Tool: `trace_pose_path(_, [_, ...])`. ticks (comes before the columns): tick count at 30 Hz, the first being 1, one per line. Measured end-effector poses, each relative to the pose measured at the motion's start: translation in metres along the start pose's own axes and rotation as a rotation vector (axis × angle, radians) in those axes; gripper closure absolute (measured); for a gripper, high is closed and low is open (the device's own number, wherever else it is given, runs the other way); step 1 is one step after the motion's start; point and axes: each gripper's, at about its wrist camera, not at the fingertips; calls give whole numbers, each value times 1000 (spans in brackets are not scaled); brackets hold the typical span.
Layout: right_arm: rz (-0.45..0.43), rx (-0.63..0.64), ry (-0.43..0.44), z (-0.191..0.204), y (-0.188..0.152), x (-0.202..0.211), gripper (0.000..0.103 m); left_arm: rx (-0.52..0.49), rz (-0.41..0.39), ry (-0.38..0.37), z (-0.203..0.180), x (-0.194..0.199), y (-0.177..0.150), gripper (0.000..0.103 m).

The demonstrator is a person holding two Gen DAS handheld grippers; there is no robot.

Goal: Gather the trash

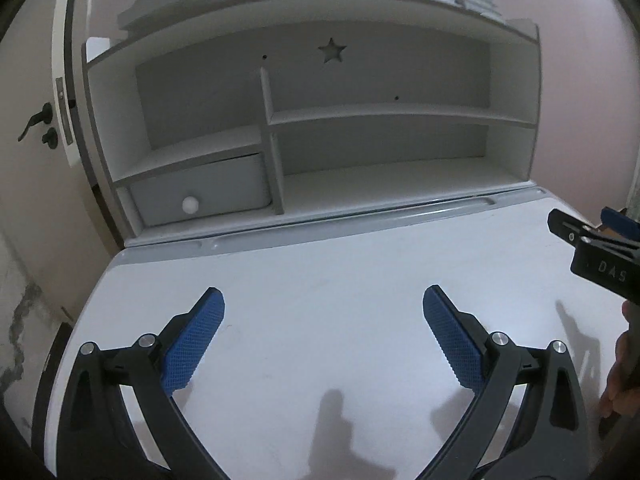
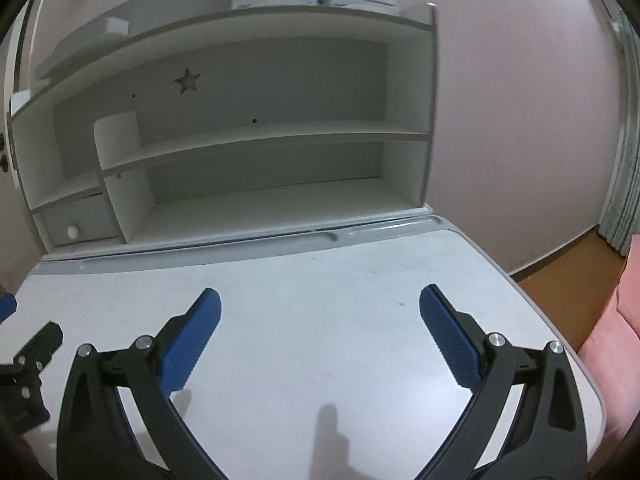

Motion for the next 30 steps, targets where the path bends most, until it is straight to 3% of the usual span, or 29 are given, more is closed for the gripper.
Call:
trace_pose_path(4, [24, 12, 18, 6, -6, -1, 7, 26, 40, -23, 3, -19, -6, 6])
trace_pose_path(8, [79, 72, 18, 17, -13, -11, 7, 85, 27, -10, 12, -23, -9, 6])
trace_pose_path(17, [69, 59, 18, 12, -15, -8, 7, 179, 66, 3, 24, -31, -12, 6])
trace_pose_path(30, [122, -5, 17, -2, -17, -16, 7, 125, 52, 24, 16, -28, -11, 6])
Point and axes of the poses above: each gripper's, at about its wrist camera, not at the fingertips, and x roughly against the way its jaws point, z to its left, y to its top, and after that the axes turned 12 degrees about -z, right-handed
